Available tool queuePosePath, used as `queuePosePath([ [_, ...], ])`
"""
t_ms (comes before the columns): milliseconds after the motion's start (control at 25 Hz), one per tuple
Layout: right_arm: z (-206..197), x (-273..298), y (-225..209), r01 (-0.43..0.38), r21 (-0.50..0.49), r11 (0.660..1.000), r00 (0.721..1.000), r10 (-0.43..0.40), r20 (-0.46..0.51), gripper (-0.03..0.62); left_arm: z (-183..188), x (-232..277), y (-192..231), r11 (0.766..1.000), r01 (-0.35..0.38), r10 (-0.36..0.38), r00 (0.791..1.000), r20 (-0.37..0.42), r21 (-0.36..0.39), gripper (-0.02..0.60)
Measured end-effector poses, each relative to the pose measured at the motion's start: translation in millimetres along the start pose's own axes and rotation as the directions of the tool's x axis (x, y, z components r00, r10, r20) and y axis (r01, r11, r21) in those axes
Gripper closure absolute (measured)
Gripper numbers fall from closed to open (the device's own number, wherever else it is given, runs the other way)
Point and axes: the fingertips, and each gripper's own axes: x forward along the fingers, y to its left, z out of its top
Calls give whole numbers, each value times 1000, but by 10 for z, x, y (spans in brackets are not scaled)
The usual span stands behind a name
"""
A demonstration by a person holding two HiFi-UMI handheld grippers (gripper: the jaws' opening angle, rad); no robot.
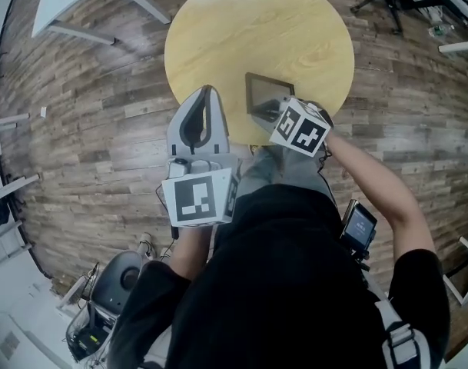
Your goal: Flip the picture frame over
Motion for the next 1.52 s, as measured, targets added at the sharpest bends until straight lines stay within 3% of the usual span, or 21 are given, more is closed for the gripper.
queuePosePath([
  [200, 285, -153, -49, -73, 166, 983, 986, 46, 162, 536, 77, -15, 26, 1000, -11, 11, 1000, 10, 17, 558],
  [440, 543, -348, -104, -215, 332, 919, 932, 91, 351, 536, 159, -50, 26, 999, -21, 20, 1000, 21, 36, 558],
  [600, 675, -452, -151, -322, 418, 849, 878, 101, 469, 536, 223, -75, -2, 999, -13, 11, 999, 44, 47, 558],
  [800, 799, -488, -160, -442, 453, 774, 805, 119, 582, 536, 261, -77, 11, 998, -30, 27, 999, 47, 59, 558],
  [1000, 744, -514, -306, -534, 522, 665, 742, 71, 667, 536, 260, -65, 13, 997, -35, 32, 999, 37, 65, 558],
  [1240, 521, -600, -535, -555, 579, 598, 717, -9, 697, 536, 252, 3, -69, 997, -12, 10, 999, 31, 71, 560],
  [1520, 175, -690, -658, -546, 614, 570, 720, -57, 692, 536, 235, 119, -249, 996, 22, -25, 999, 31, 84, 558],
])
